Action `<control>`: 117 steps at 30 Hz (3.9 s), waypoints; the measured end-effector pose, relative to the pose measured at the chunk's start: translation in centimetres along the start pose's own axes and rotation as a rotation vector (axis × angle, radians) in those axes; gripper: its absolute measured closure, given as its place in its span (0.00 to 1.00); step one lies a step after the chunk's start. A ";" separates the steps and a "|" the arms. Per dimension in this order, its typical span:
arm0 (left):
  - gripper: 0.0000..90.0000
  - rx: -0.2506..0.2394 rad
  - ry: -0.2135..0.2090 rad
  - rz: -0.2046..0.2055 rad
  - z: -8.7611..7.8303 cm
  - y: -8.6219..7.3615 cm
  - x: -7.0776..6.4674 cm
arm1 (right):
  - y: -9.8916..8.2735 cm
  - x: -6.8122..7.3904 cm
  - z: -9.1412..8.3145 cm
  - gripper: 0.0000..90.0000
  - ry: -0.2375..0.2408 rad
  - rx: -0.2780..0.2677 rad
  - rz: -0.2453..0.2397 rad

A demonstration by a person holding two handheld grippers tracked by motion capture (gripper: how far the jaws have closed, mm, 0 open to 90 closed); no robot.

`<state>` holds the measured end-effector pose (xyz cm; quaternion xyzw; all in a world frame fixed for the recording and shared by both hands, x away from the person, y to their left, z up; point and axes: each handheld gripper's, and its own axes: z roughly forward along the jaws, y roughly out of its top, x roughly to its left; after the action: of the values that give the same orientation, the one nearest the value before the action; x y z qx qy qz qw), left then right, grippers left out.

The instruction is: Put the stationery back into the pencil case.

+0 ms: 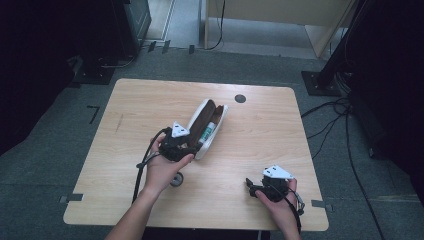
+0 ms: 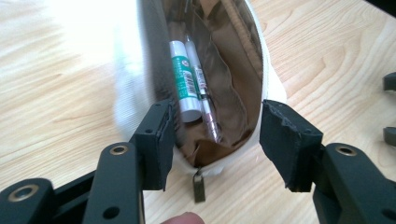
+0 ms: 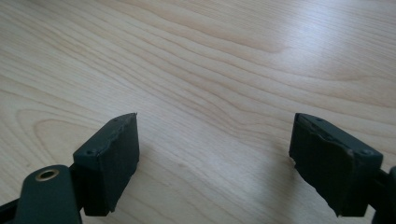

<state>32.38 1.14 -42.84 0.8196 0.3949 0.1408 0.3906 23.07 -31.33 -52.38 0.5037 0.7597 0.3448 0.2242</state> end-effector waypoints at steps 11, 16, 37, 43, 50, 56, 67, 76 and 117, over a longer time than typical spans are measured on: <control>0.51 -0.007 0.056 -0.057 -4.2 -4.7 5.1 | 1.7 3.5 -0.3 0.21 0.097 -0.049 -0.061; 0.52 -0.004 0.060 -0.076 -4.9 -6.7 6.6 | 2.3 4.9 -0.2 0.24 0.135 -0.064 -0.085; 0.67 0.032 0.000 -0.159 -4.0 -11.8 8.7 | 5.1 13.4 3.8 0.39 0.353 -0.046 -0.167; 0.68 0.039 -0.036 -0.151 -3.2 -11.9 8.2 | 5.7 15.7 5.3 0.39 0.397 -0.024 -0.197; 0.68 0.048 -0.075 -0.147 -2.7 -12.0 7.7 | 6.3 17.5 6.8 0.38 0.424 0.004 -0.220; 0.67 0.052 -0.110 -0.141 -2.6 -12.0 7.1 | 6.4 18.1 7.1 0.38 0.406 -0.004 -0.239; 0.65 0.054 -0.153 -0.131 -2.3 -12.0 6.4 | 6.2 19.0 6.9 0.32 0.376 0.001 -0.256; 0.61 0.024 -0.080 -0.164 -3.4 -12.3 8.1 | 6.5 20.1 7.3 0.31 0.337 -0.005 -0.231; 0.49 0.051 -0.105 0.138 -2.6 -12.7 6.0 | 7.4 17.1 5.5 0.46 0.371 -0.046 -0.178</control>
<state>28.07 11.96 -51.19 0.8608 0.3200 0.1139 0.3789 24.66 -12.06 -50.39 0.3572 0.8215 0.4277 0.1212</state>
